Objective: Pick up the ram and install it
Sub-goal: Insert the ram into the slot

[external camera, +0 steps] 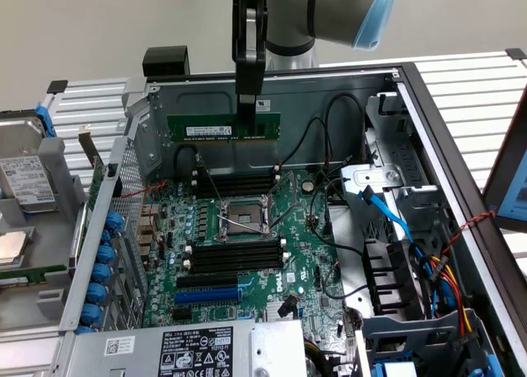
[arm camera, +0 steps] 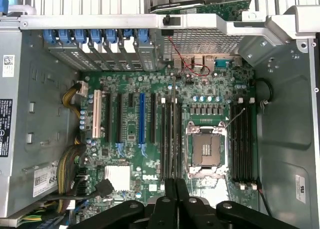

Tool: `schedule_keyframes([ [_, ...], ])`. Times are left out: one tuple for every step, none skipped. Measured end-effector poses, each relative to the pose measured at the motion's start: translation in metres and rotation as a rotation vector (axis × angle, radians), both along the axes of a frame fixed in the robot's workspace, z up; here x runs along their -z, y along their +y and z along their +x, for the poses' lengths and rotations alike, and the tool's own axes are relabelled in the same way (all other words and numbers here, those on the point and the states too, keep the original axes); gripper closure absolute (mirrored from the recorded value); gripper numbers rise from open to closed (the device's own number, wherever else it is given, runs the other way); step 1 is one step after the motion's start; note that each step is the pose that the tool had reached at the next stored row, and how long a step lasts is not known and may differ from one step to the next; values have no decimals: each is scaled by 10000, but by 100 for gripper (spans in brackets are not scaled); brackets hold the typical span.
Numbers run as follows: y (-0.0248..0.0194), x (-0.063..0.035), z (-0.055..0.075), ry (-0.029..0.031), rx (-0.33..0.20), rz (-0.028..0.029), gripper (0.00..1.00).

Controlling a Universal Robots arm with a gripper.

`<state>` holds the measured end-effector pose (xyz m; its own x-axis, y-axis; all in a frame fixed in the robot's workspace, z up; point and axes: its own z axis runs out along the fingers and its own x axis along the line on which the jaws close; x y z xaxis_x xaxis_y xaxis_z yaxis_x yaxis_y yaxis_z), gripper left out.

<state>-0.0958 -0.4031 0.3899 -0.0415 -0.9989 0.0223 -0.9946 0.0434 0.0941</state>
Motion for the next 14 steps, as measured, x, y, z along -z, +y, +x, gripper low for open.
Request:
schedule_keyframes([
  [0,0,0,0,0,0,88],
  [0,0,0,0,-1,0,88],
  [0,0,0,0,0,0,88],
  [0,0,0,0,0,0,88],
  [0,0,0,0,0,0,88],
  [0,3,0,0,0,0,88],
  [1,8,0,0,0,0,88],
  [0,16,0,0,0,0,88],
  [0,28,0,0,-1,-1,88],
  [0,44,0,-1,-1,-1,88],
  [0,62,0,-3,-1,-1,88],
  [0,81,0,-4,0,0,88],
  [0,99,0,-5,0,1,88],
  [0,118,0,-4,0,0,88],
])
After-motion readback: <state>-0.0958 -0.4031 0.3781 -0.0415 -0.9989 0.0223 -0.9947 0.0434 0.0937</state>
